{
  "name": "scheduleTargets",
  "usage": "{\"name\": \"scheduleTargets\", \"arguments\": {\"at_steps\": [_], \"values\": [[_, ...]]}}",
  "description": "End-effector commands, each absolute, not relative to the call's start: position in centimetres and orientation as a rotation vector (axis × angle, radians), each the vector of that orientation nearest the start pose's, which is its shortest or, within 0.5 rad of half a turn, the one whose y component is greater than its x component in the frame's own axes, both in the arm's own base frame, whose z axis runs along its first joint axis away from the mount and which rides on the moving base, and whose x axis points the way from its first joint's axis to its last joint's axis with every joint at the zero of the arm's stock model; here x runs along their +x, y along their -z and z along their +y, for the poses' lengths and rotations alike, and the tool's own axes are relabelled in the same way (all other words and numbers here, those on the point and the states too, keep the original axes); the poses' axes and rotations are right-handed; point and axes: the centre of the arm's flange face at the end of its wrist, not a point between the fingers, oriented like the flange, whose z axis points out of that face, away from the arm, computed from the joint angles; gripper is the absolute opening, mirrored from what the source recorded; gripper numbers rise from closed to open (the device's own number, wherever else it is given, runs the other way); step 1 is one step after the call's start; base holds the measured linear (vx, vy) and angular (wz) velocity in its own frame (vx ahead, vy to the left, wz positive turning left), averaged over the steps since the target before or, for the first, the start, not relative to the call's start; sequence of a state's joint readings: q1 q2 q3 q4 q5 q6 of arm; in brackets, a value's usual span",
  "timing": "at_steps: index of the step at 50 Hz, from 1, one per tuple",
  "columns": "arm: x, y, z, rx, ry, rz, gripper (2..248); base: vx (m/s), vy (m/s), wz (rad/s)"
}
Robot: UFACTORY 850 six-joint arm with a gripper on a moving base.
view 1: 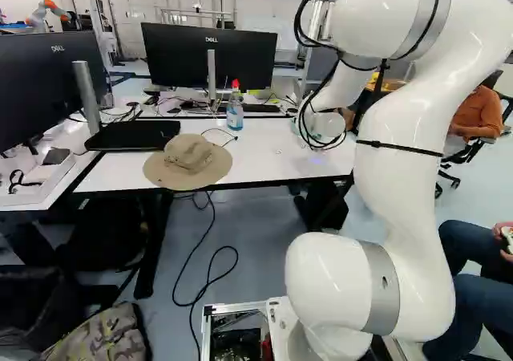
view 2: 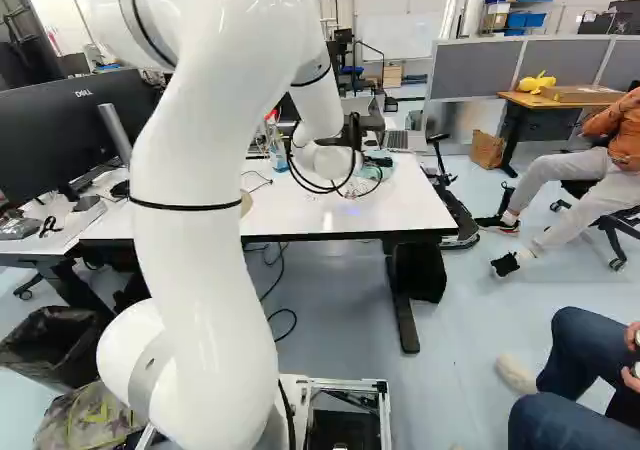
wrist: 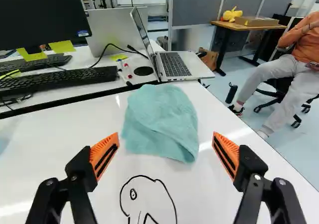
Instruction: Clean the table with the green towel
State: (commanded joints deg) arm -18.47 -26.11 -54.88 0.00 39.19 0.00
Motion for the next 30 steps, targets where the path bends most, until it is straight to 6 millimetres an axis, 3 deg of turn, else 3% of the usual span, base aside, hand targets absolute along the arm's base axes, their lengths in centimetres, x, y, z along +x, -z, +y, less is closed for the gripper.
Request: {"name": "scheduleTargets", "arguments": {"at_steps": [17,30], "values": [[59.0,-37.1,-20.7,-2.754,1.806,0.470,247,0.000,0.000,0.000],[61.1,-37.5,-21.7,-2.757,1.801,0.476,247,0.000,0.000,0.000]]}}
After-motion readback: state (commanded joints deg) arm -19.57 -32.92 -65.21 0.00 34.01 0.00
